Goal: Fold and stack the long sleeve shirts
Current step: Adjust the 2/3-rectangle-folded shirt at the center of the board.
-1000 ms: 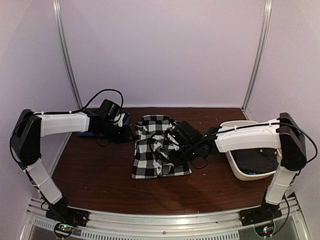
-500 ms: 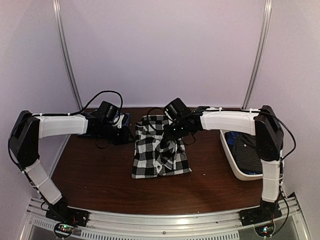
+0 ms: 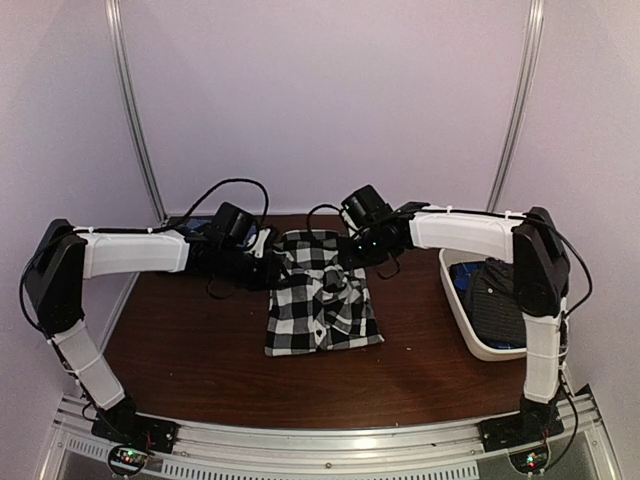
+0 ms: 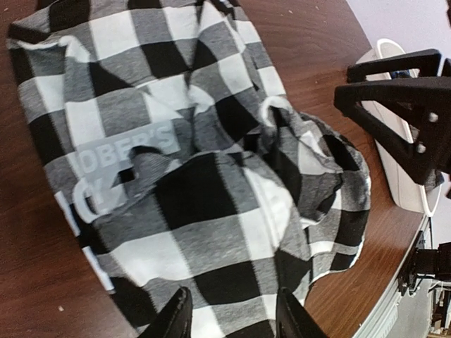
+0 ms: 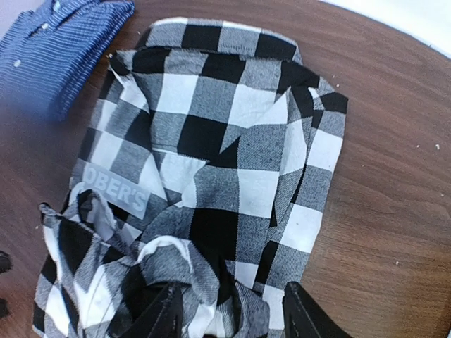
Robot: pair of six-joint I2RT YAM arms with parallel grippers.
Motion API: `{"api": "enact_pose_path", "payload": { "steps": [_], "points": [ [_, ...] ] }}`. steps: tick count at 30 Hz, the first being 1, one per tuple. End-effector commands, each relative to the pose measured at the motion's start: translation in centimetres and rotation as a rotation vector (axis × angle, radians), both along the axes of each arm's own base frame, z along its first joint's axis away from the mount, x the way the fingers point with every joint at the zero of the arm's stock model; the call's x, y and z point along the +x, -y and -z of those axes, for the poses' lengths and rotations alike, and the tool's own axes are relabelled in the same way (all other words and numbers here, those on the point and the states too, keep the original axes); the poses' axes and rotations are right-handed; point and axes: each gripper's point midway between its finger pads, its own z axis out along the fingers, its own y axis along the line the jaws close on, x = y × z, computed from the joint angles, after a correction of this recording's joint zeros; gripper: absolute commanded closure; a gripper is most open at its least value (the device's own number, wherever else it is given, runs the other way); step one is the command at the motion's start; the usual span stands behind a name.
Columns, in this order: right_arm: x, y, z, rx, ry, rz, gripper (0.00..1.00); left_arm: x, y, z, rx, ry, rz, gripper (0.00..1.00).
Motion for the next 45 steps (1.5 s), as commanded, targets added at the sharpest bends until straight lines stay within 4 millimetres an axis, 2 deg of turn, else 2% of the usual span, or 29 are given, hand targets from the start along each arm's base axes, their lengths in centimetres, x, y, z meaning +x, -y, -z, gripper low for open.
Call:
{"api": "enact_pose_path", "payload": {
  "steps": [1,3,5,8,12,14,19,23,29,33,39,45],
  "points": [
    [-1.5,1.2,-5.5,0.070,0.086,0.000,0.52,0.6,3.9,-1.3,-0.007,0.064,0.021,0.57],
    [-3.1,1.1,-5.9,0.127,0.068,-0.035,0.53,0.4,4.7,-1.0,0.008,0.061,0.013,0.56],
    [-4.9,0.4,-6.8,0.224,0.052,-0.093,0.48,0.3,4.8,-0.3,0.016,0.038,-0.018,0.56],
    [-7.1,-1.2,-6.0,0.330,-0.012,-0.189,0.45,0.7,3.5,0.5,0.047,0.020,-0.105,0.56],
    [-9.9,-4.6,-5.2,0.492,-0.133,-0.321,0.46,1.0,2.0,0.8,0.031,-0.008,-0.166,0.56],
    [-11.1,-5.9,-4.5,0.518,-0.174,-0.348,0.46,1.1,1.2,1.0,0.033,-0.015,-0.179,0.56],
    [-12.6,-6.6,-2.2,0.563,-0.248,-0.344,0.43,1.2,-0.3,1.3,0.028,-0.035,-0.192,0.56],
    [-13.1,-6.8,-0.6,0.567,-0.298,-0.345,0.41,1.4,-0.9,1.3,0.024,-0.040,-0.198,0.56],
    [-12.0,-7.7,0.9,0.566,-0.316,-0.342,0.36,1.9,-1.9,0.9,0.013,-0.034,-0.209,0.56],
    [-9.6,-8.2,1.5,0.576,-0.309,-0.324,0.34,2.2,-2.6,0.6,0.009,-0.027,-0.219,0.56],
    [-6.0,-9.4,0.4,0.619,-0.269,-0.344,0.32,2.2,-3.5,0.0,0.010,-0.016,-0.228,0.56],
    [-4.0,-10.1,2.0,0.651,-0.309,-0.357,0.31,2.3,-4.0,-0.3,0.008,-0.012,-0.232,0.57]
  ]
}}
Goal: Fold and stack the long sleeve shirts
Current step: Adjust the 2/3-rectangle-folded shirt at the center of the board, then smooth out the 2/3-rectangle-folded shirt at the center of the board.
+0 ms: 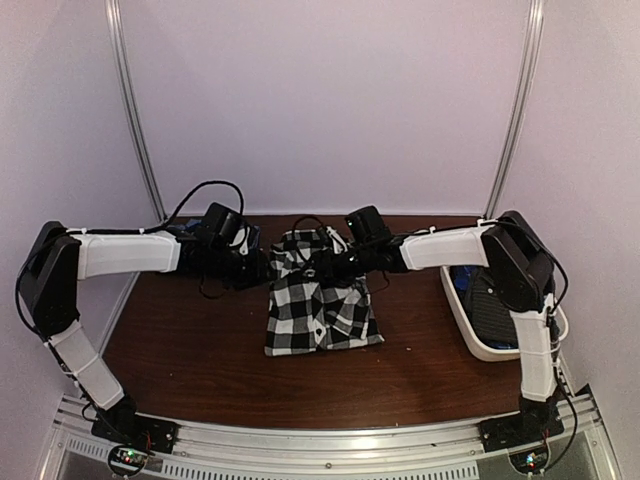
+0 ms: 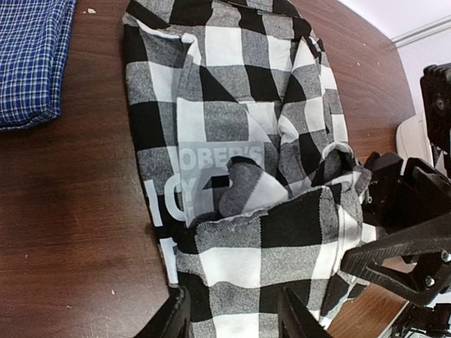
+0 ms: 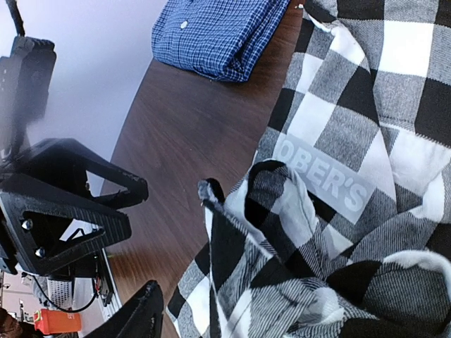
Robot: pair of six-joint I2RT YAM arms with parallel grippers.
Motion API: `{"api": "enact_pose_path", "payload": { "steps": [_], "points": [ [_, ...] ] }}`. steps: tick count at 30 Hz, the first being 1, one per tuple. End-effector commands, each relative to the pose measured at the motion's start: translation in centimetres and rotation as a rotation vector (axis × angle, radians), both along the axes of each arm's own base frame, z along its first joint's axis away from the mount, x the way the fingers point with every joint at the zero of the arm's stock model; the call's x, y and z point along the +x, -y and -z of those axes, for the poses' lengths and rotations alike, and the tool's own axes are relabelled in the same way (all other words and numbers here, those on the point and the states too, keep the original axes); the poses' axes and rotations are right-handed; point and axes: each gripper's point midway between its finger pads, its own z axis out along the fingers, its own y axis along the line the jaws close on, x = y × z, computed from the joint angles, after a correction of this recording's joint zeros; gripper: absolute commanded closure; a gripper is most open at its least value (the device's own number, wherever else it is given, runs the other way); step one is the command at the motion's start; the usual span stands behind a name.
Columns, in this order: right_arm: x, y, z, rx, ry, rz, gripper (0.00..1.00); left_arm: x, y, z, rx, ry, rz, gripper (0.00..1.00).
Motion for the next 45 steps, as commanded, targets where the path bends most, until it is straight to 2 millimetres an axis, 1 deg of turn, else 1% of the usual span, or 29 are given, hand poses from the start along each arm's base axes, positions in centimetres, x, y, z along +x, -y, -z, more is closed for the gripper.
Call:
{"api": "enact_pose_path", "payload": {
  "steps": [1,2,4,8,10,11,15,17,18,21,24,27,29,32,34,36,39,42,45],
  "points": [
    [0.9,-0.6,1.2,0.046,-0.030,-0.042,0.30,0.0,-0.4,-1.0,-0.013,0.030,0.011,0.57],
    [1.2,-0.6,1.3,0.059,-0.032,-0.040,0.30,0.1,-0.4,-1.0,-0.014,0.032,0.012,0.57],
    [1.6,-0.5,2.4,0.074,-0.049,-0.037,0.29,0.0,-0.4,-1.0,-0.015,0.031,0.015,0.57],
    [2.6,0.2,4.8,0.078,-0.085,-0.015,0.27,0.0,-0.1,-1.4,-0.026,0.034,0.026,0.57],
    [3.3,0.4,5.0,0.090,-0.093,-0.003,0.26,0.0,0.1,-1.5,-0.032,0.034,0.035,0.57],
    [3.6,0.4,4.8,0.097,-0.091,-0.002,0.26,-0.1,0.2,-1.5,-0.037,0.032,0.043,0.57],
    [4.3,0.4,1.7,0.122,-0.035,0.011,0.23,-0.5,0.9,-1.3,-0.057,0.022,0.080,0.57],
    [4.8,0.5,0.7,0.121,-0.012,0.020,0.23,-0.7,1.7,-1.3,-0.078,0.023,0.105,0.58],
    [5.1,0.6,0.4,0.125,-0.005,0.025,0.22,-0.8,2.2,-1.2,-0.084,0.020,0.117,0.60],
    [5.9,0.7,0.8,0.147,-0.027,0.035,0.23,-0.8,3.9,-0.7,-0.100,0.012,0.149,0.62],
    [6.1,0.7,0.9,0.170,-0.047,0.036,0.23,-0.5,5.2,-0.3,-0.135,0.003,0.168,0.65],
    [5.6,0.9,-0.1,0.180,-0.033,0.026,0.22,0.0,6.0,0.2,-0.152,-0.009,0.175,0.68],
    [5.3,1.2,-1.3,0.184,-0.012,0.022,0.22,0.4,6.4,0.7,-0.155,-0.013,0.177,0.68],
    [5.0,1.9,-2.1,0.155,0.011,0.034,0.22,1.2,7.2,1.7,-0.157,-0.026,0.184,0.69],
    [5.0,2.5,-2.5,0.120,0.036,0.056,0.22,2.0,7.0,2.7,-0.125,-0.030,0.159,0.70],
    [5.2,3.4,-2.9,0.076,0.064,0.088,0.22,3.3,6.1,4.1,-0.076,-0.045,0.111,0.73],
    [5.3,4.9,-3.4,0.011,0.105,0.128,0.23,5.0,4.7,6.3,-0.018,-0.068,0.065,0.75],
    [5.1,6.6,-3.5,-0.075,0.129,0.164,0.26,6.3,4.1,7.2,0.018,-0.070,0.056,0.75],
    [4.3,8.8,-3.8,-0.165,0.165,0.200,0.29,7.2,4.1,7.5,0.043,-0.068,0.058,0.75]
  ]
}}
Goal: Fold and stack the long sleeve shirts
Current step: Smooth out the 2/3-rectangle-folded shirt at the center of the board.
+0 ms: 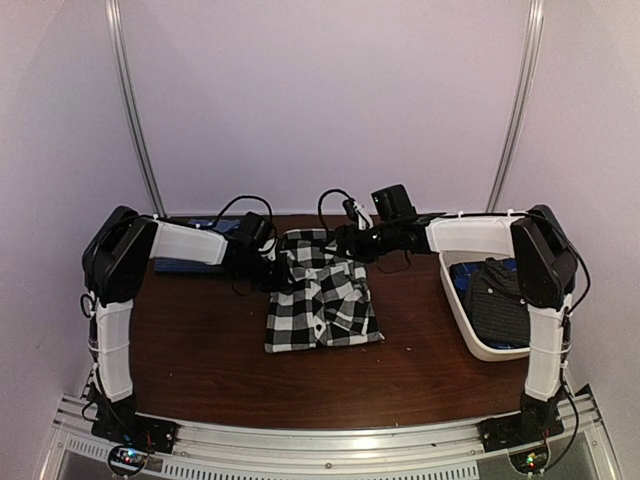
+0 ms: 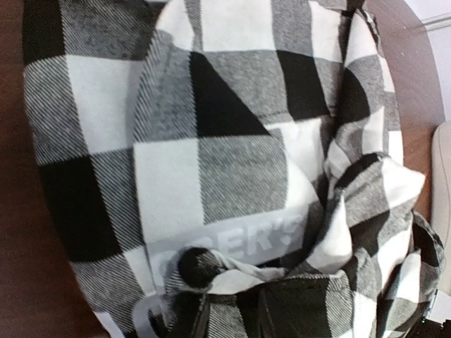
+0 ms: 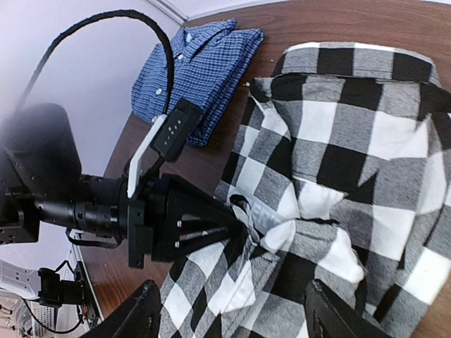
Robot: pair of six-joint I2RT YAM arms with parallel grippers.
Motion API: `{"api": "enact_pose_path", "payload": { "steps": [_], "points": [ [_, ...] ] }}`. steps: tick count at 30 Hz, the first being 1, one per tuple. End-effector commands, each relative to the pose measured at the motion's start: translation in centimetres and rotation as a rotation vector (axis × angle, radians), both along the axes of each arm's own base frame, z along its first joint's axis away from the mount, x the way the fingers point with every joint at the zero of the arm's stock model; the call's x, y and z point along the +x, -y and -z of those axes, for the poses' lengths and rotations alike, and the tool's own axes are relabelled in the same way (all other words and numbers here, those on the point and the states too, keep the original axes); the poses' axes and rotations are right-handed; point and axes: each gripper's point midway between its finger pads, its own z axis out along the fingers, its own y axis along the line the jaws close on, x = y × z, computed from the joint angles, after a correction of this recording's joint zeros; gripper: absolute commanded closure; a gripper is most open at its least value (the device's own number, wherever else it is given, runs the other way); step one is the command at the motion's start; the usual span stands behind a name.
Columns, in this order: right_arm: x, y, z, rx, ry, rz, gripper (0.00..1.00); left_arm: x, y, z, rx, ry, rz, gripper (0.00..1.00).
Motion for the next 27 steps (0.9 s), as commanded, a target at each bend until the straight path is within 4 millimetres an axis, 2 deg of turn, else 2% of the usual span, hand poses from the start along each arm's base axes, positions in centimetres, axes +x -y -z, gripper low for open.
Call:
{"api": "enact_pose_path", "payload": {
  "steps": [1,4,7,10,14,20,27],
  "points": [
    [-0.9,4.6,0.3,-0.197,0.055,0.095,0.30,2.1,-0.4,-0.3,0.047,0.041,-0.006,0.75],
    [-3.1,6.7,1.3,-0.262,0.042,0.096,0.32,2.3,-0.1,-0.4,0.035,0.042,0.006,0.75],
    [-6.2,8.5,2.9,-0.300,0.004,0.081,0.35,2.3,0.1,-0.5,0.032,0.042,0.013,0.75],
    [-9.3,9.2,3.4,-0.298,-0.026,0.052,0.36,2.3,0.2,-0.7,0.024,0.043,0.018,0.75],
    [-12.9,9.0,3.9,-0.257,-0.071,0.006,0.38,2.4,0.4,-0.9,0.019,0.046,0.020,0.75],
    [-15.6,8.1,4.8,-0.201,-0.122,-0.034,0.46,2.5,0.6,-1.3,0.011,0.052,0.024,0.75],
    [-16.0,6.5,6.1,-0.169,-0.151,-0.058,0.52,2.5,0.6,-1.4,0.009,0.053,0.027,0.76]
  ]
}}
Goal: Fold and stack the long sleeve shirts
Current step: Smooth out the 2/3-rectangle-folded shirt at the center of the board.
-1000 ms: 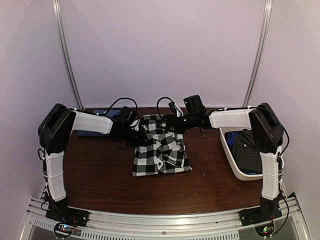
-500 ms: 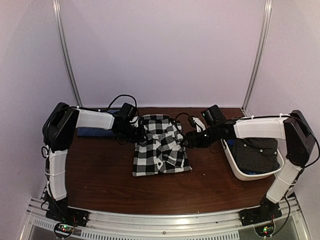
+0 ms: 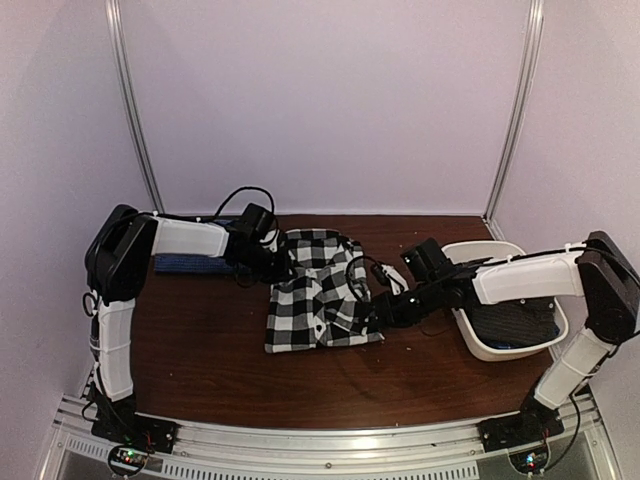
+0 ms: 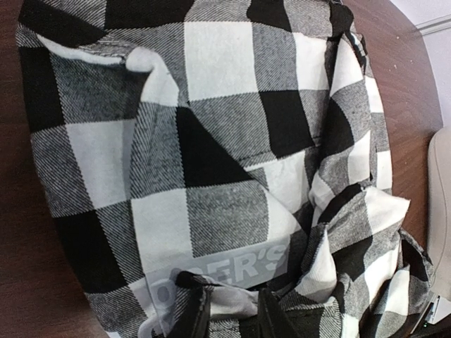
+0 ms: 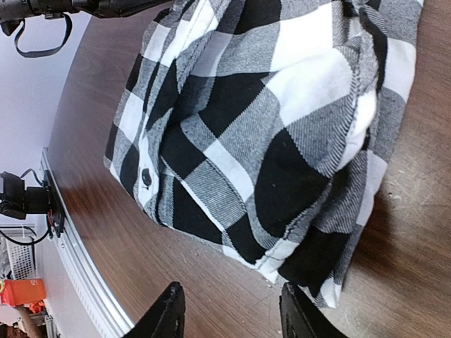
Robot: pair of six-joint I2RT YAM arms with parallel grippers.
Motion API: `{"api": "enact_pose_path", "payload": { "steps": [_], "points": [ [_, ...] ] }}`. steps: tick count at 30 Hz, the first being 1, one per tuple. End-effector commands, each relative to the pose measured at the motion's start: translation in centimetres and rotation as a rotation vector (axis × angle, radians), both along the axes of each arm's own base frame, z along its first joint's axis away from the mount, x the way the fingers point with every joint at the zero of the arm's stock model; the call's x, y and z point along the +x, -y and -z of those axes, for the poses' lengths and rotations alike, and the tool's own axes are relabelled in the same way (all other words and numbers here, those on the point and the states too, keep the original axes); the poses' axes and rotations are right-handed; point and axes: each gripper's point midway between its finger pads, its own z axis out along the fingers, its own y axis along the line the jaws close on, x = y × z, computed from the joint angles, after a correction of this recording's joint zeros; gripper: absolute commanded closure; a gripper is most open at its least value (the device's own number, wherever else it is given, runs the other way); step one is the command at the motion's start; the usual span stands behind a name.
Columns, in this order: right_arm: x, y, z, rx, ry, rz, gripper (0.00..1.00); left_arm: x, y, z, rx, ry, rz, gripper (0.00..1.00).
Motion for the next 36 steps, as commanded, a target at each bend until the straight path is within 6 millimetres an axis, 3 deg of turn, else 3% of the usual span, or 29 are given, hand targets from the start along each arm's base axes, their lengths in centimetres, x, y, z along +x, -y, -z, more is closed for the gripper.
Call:
{"api": "enact_pose_path", "payload": {
  "steps": [1,11,18,22,29,36],
  "points": [
    [0.3,-1.4,0.2,0.059,-0.003,0.001,0.53,0.5,0.6,-0.4,-0.011,0.019,0.021,0.76],
    [0.9,-1.3,3.3,0.018,-0.050,0.043,0.56,0.5,0.6,-0.5,-0.011,0.022,0.024,0.76],
    [1.1,-1.2,3.3,0.013,-0.050,0.057,0.55,0.7,0.7,-1.0,-0.014,0.030,0.026,0.76],
    [1.8,-2.1,2.4,0.050,-0.028,0.053,0.61,0.7,0.8,-1.1,-0.016,0.032,0.028,0.76],
    [4.4,-4.5,-1.3,0.134,0.035,0.054,0.92,0.9,1.0,-2.0,-0.025,0.053,0.040,0.76],
    [8.6,-7.1,-3.5,0.175,0.087,0.065,0.95,1.1,1.0,-3.4,-0.027,0.078,0.045,0.76]
  ]
}}
